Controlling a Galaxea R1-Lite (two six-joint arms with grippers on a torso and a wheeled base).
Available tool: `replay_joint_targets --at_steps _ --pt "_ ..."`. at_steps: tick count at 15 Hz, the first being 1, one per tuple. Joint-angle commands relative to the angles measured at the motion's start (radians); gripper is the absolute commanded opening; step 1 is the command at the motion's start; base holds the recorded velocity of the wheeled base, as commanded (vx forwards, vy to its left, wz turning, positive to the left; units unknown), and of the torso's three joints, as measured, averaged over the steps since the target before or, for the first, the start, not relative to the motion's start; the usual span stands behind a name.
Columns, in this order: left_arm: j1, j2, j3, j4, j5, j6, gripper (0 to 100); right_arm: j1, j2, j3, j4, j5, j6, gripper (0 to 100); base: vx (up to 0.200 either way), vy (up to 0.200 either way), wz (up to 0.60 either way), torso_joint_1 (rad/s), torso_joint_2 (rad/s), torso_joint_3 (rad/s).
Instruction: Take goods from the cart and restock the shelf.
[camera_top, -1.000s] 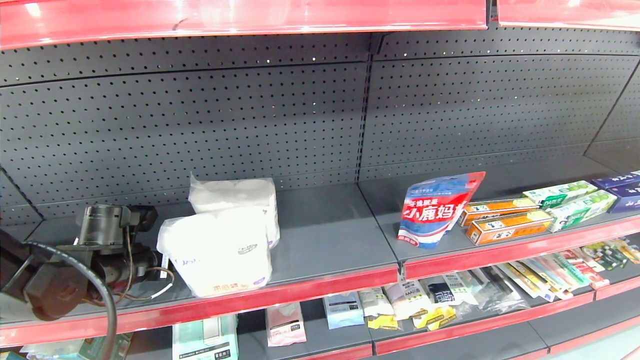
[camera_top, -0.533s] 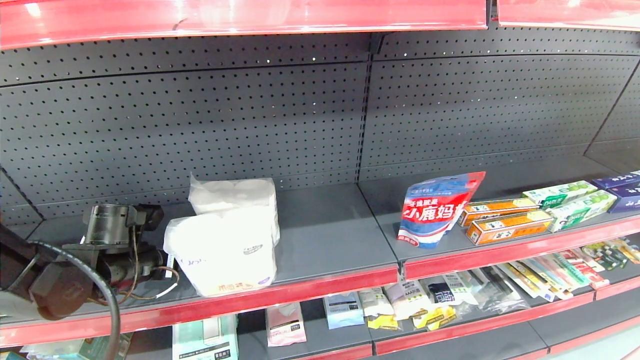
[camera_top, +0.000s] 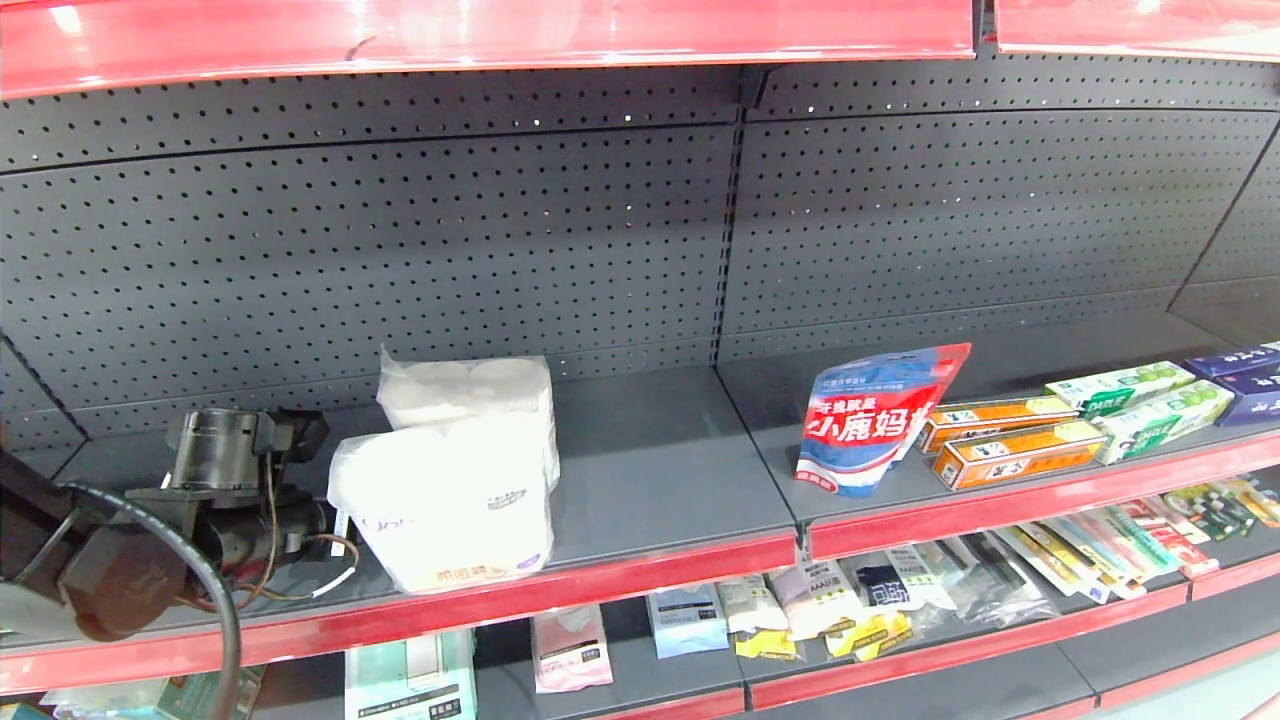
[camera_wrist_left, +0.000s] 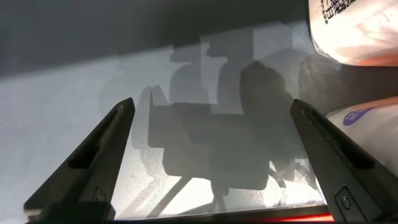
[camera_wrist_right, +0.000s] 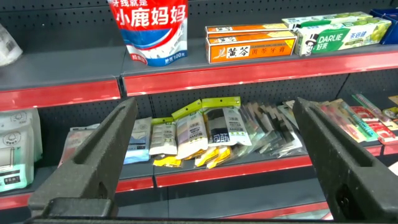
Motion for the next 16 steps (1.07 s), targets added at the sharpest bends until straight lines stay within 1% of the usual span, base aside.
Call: replay_joint_targets --at_steps 1,6,9,11,14,15,16 --pt "-0.001 -0.003 0.000 0.001 0.001 0.000 100 0.000 0.001 0.000 0.000 0.001 0.000 100 0.000 0.000 0.00 0.000 0.00 0.000" --pt "-0.005 -0.003 0.000 0.003 -0.001 -0.002 100 0.000 0.001 0.000 0.000 0.001 0.000 100 0.000 0.000 0.00 0.000 0.00 0.000" --pt "-0.009 -0.003 0.001 0.004 -0.001 -0.013 100 0.000 0.001 0.000 0.000 0.001 0.000 100 0.000 0.000 0.00 0.000 0.00 0.000" --pt "-0.009 -0.003 0.003 0.006 -0.001 -0.027 100 0.000 0.001 0.000 0.000 0.001 0.000 100 0.000 0.000 0.00 0.000 0.00 0.000" --pt "-0.007 -0.003 0.004 0.006 -0.001 -0.025 100 0.000 0.001 0.000 0.000 0.001 0.000 100 0.000 0.000 0.00 0.000 0.00 0.000" --pt "0.001 -0.009 0.012 0.006 0.007 -0.016 100 0.000 0.001 0.000 0.000 0.001 0.000 100 0.000 0.000 0.00 0.000 0.00 0.000" --pt "0.028 -0.030 0.011 0.006 0.011 0.006 100 0.000 0.001 0.000 0.000 0.001 0.000 100 0.000 0.000 0.00 0.000 0.00 0.000"
